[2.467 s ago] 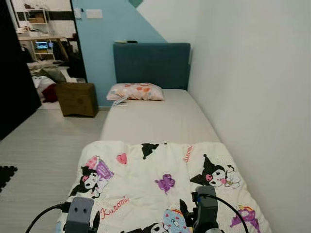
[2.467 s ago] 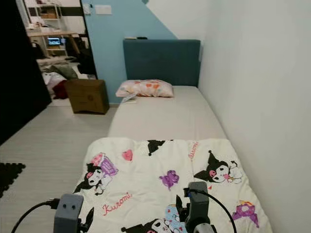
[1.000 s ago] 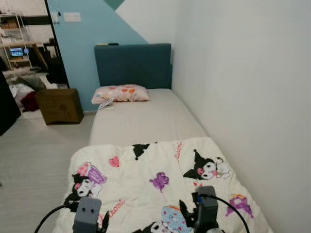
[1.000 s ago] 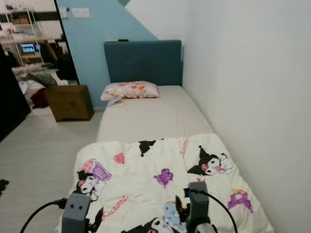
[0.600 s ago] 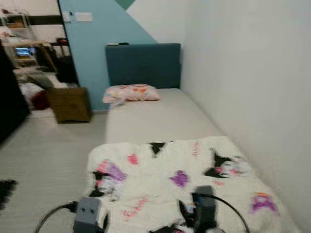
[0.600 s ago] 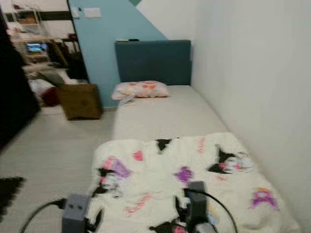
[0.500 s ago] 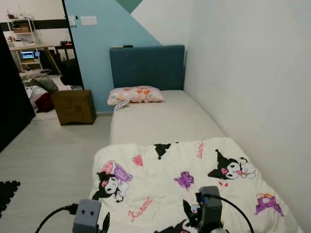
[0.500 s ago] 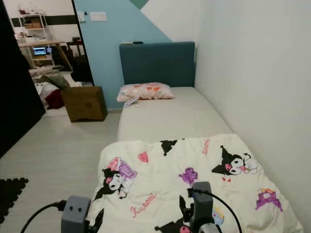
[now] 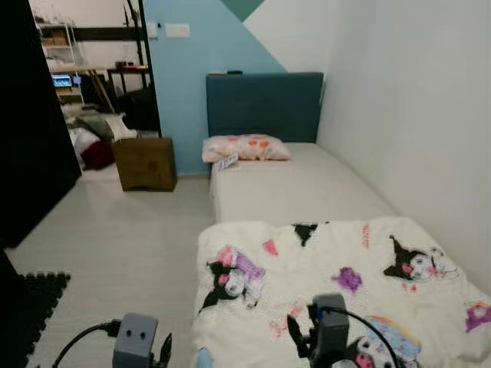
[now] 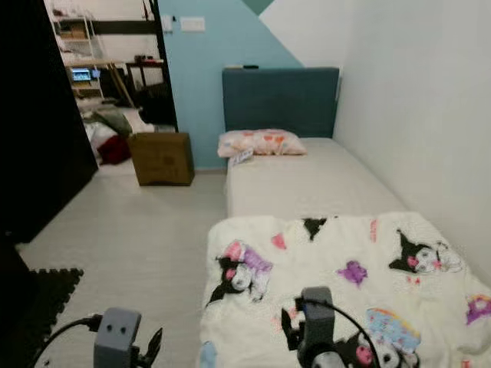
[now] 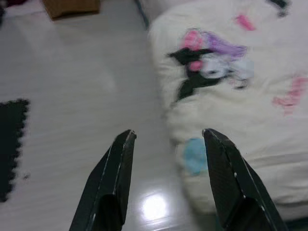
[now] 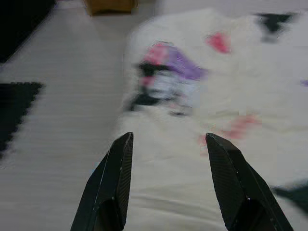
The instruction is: Clean up the room
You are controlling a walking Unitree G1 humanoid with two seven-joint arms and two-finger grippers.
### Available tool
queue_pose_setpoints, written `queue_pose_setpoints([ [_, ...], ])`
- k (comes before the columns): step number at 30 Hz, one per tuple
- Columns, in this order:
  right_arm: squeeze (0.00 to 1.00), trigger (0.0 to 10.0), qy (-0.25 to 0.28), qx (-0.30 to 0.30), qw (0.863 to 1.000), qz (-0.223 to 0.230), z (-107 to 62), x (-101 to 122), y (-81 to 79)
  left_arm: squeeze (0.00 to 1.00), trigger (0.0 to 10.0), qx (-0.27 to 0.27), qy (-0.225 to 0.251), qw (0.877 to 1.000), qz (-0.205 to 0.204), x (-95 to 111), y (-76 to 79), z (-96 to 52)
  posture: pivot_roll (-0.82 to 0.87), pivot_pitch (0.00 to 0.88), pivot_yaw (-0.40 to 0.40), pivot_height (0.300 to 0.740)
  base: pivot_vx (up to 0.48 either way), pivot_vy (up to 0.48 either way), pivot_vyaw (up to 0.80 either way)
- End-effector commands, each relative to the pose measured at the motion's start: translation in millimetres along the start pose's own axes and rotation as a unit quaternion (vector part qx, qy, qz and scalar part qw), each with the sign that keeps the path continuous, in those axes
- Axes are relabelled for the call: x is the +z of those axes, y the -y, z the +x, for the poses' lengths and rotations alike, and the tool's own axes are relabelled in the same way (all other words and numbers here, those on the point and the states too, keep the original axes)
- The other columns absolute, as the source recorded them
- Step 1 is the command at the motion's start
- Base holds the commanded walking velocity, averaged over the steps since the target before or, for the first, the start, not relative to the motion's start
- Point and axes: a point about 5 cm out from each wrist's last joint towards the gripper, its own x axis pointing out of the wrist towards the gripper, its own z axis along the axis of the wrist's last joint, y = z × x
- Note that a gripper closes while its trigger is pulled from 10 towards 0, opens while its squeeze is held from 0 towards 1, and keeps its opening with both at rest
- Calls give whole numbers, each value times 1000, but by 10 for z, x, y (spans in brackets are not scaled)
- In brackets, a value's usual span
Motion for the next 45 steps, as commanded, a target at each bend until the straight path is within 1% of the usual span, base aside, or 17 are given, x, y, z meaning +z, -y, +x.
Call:
queue_pose_setpoints([
  [1,0,10000,-4,-3,1000,1,-15,-18,27,0,10000,-2,-3,1000,-3,-12,3,-15,-47,94,-19,740,0,405,0],
  [17,0,10000,-5,-1,1000,4,-4,-22,-1,0,10000,0,-4,1000,-3,7,-52,-23,-38,106,-19,740,0,400,0],
  [18,0,10000,-5,-1,1000,4,-6,-24,1,0,10000,5,-7,1000,5,4,-72,-24,-39,107,-16,740,0,0,0],
  [22,0,10000,-5,-2,1000,5,-8,-26,2,0,10000,14,-11,1000,7,-5,-100,-23,-40,107,-15,740,0,-120,0],
  [24,0,10000,-5,-6,1000,5,-12,-27,19,0,10000,20,-21,999,19,-27,-123,-22,-42,107,-13,740,0,-480,0],
  [32,0,10000,-5,-10,1000,5,-11,-21,54,0,10000,23,-27,999,23,-33,-117,-15,-37,110,-18,740,0,-404,0],
  [34,0,10000,-5,-10,1000,4,-7,-19,59,0,10000,26,-19,999,7,-16,-110,-10,-36,109,-19,740,0,0,0],
  [42,0,10000,-3,-8,1000,3,15,6,49,0,10000,36,-9,999,13,10,-106,-6,-40,108,-23,740,0,0,0],
  [44,0,10000,3,-2,1000,1,29,34,28,0,10000,52,-15,999,-1,-19,-139,-10,-47,109,-23,740,0,0,0],
  [45,0,10000,6,0,1000,1,37,53,21,0,10000,65,-17,998,-15,-31,-170,-11,-49,108,-22,740,0,0,0],
])
